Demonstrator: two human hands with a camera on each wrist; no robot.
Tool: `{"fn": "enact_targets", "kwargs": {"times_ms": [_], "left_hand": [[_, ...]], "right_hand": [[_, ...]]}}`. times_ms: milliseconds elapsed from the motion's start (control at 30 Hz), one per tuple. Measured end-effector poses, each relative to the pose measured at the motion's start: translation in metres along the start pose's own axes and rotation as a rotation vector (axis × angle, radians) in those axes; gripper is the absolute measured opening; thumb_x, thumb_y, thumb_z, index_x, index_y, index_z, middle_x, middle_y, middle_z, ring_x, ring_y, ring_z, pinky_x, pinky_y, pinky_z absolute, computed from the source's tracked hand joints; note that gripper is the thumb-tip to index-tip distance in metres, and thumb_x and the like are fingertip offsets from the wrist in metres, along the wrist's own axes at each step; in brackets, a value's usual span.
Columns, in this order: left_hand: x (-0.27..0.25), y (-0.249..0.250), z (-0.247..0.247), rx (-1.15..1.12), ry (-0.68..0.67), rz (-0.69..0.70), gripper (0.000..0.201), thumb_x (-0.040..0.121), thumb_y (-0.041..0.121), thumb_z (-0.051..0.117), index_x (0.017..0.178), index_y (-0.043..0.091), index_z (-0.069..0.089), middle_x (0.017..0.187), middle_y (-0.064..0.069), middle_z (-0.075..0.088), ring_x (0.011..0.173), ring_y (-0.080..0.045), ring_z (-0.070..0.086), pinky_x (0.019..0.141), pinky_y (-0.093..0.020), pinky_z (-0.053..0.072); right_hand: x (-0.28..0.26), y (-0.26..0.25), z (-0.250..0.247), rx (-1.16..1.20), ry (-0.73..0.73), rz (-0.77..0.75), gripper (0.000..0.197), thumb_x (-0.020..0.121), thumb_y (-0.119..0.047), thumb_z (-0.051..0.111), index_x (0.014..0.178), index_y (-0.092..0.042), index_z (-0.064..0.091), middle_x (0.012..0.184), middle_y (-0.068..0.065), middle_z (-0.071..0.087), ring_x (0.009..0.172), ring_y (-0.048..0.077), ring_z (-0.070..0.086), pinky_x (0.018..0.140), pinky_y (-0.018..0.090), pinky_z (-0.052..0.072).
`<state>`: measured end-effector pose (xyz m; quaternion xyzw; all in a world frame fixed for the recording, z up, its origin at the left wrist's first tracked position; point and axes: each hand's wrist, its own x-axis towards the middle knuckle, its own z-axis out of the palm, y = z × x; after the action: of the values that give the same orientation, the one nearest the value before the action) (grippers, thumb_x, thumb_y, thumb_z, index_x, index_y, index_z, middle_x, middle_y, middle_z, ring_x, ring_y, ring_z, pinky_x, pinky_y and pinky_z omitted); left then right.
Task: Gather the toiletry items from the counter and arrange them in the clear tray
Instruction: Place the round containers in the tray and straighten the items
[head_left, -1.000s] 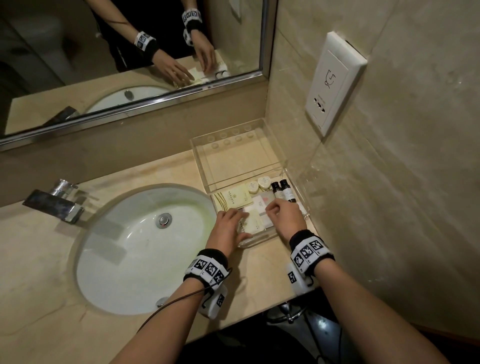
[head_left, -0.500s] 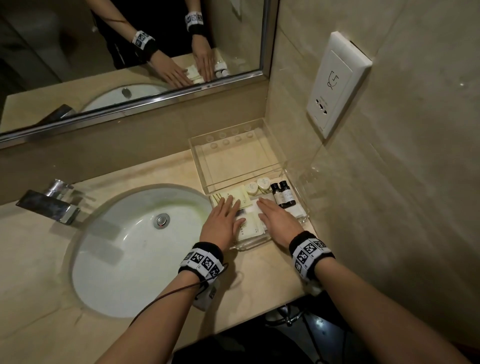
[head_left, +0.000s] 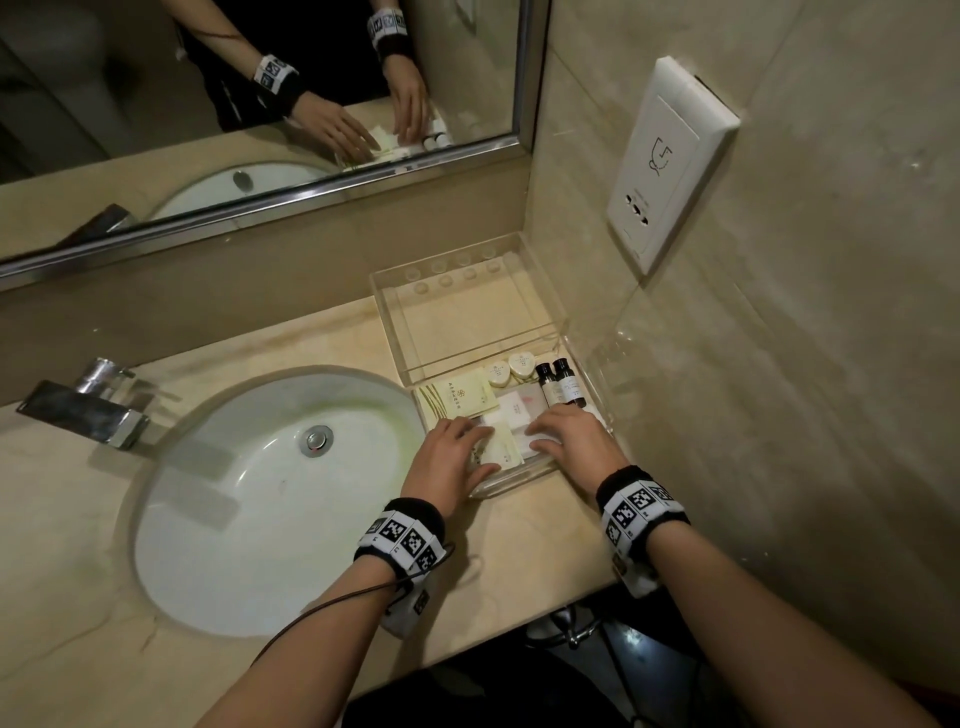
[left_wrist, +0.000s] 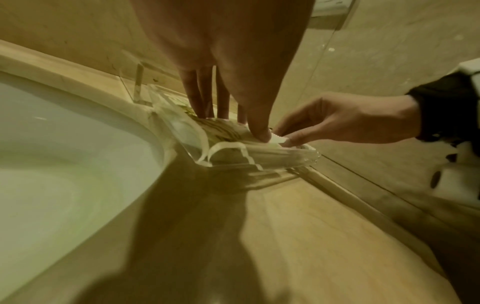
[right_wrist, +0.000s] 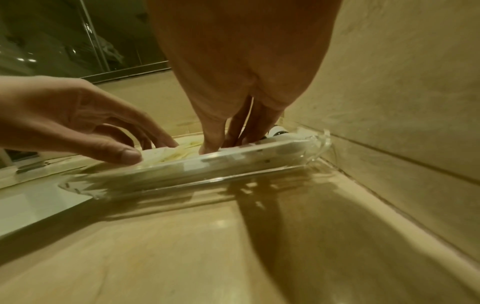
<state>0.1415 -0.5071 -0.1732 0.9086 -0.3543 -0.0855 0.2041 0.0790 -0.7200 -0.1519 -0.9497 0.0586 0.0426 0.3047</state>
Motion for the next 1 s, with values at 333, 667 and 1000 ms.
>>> {"fn": "enact_targets", "kwargs": {"times_ms": [333, 667, 1000], "left_hand": [[0.024, 0.007, -0.012, 0.101, 0.024, -0.170, 0.051, 0.099, 0.041, 0.039, 0.143, 0.016, 0.041, 0.149, -0.011, 0.040, 0.138, -0.030, 0.035, 0.115, -0.040, 0.033], [0.046, 0.008, -0.017, 0.143, -0.047, -0.080, 0.054, 0.101, 0.041, 0.028, 0.148, 0.016, 0.030, 0.155, -0.006, 0.032, 0.146, -0.026, 0.023, 0.120, -0.035, 0.022], [0.067, 0.013, -0.009, 0.219, -0.227, -0.057, 0.055, 0.103, 0.040, 0.020, 0.153, 0.019, 0.011, 0.162, 0.002, 0.010, 0.150, -0.021, 0.001, 0.123, -0.035, 0.008]], "right_hand": [[0.026, -0.024, -0.002, -0.125, -0.066, -0.052, 0.046, 0.101, -0.035, 0.044, 0.142, -0.014, 0.046, 0.150, 0.005, 0.043, 0.140, 0.020, 0.038, 0.114, 0.032, 0.031], [0.044, -0.017, -0.001, -0.217, 0.038, 0.038, 0.051, 0.103, -0.039, 0.035, 0.145, -0.010, 0.039, 0.154, 0.009, 0.038, 0.143, 0.022, 0.033, 0.118, 0.033, 0.027], [0.053, -0.010, -0.008, -0.282, -0.205, 0.064, 0.059, 0.104, -0.042, 0.021, 0.155, -0.014, 0.010, 0.164, 0.001, 0.005, 0.151, 0.017, 0.007, 0.123, 0.033, 0.009]]}}
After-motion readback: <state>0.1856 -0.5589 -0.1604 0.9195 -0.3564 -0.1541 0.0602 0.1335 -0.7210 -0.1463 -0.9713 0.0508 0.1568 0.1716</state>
